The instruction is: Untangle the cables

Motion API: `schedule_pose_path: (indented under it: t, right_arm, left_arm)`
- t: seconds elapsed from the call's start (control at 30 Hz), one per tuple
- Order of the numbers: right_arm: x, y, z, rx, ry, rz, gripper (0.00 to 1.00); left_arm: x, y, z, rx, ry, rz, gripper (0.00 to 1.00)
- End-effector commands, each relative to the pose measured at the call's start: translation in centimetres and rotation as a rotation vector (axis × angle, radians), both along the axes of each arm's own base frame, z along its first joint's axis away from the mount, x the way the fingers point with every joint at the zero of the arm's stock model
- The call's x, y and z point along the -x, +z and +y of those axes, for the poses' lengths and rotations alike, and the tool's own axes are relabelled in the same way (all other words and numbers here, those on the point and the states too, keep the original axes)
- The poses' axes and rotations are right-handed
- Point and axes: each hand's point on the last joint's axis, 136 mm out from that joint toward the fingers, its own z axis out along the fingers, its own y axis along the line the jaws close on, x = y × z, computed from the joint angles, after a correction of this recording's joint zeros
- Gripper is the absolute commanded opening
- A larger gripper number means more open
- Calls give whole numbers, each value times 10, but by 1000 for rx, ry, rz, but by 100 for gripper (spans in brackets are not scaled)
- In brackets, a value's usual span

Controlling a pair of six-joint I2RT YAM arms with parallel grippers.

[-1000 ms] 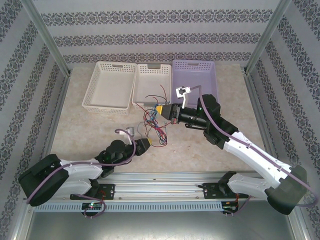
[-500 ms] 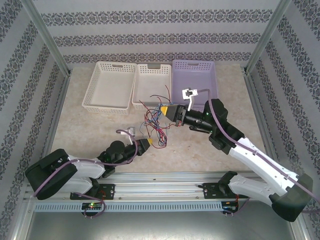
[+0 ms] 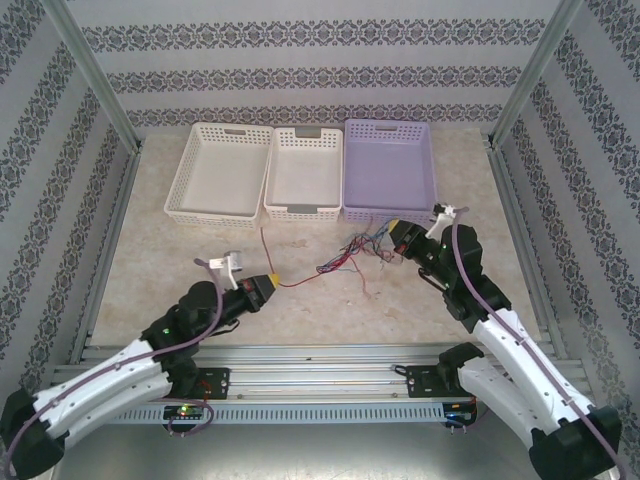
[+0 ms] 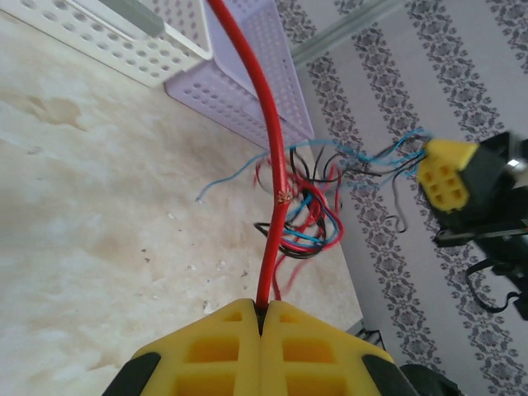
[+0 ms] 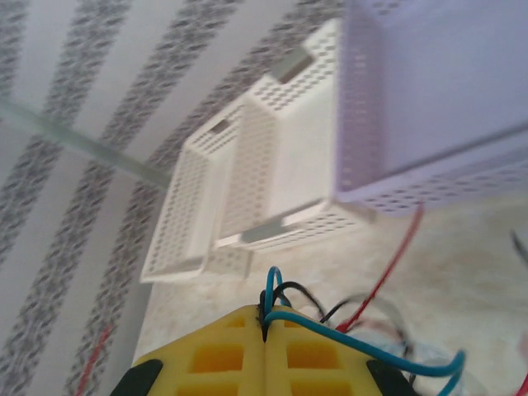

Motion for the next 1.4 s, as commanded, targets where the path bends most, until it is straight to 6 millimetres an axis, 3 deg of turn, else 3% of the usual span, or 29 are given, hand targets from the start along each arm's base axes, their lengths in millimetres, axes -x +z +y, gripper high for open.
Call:
schedule_pose_path:
  t: [0.0, 0.17, 0.53, 0.83, 1.1, 1.37]
  right_arm:
    - [-2, -13, -24, -29, -109, 27, 0]
    - [1, -37, -40, -1, -165, 85, 0]
    - [4, -85, -72, 75, -285, 220, 0]
    - [5, -108, -86, 99, -328, 281, 0]
    - [3, -110, -80, 88, -293, 268, 0]
    - [1, -96, -55, 106, -177, 228, 0]
  left_arm:
    - [21, -41, 38, -240, 52, 143, 0]
    - [28, -15, 62, -292, 109, 138, 0]
    - [27, 65, 118, -532, 256, 48, 0]
    - [29, 147, 157, -638, 375, -93, 0]
    - [13, 205, 153, -679, 406, -207, 0]
    - [-25, 278, 139, -801, 503, -365, 0]
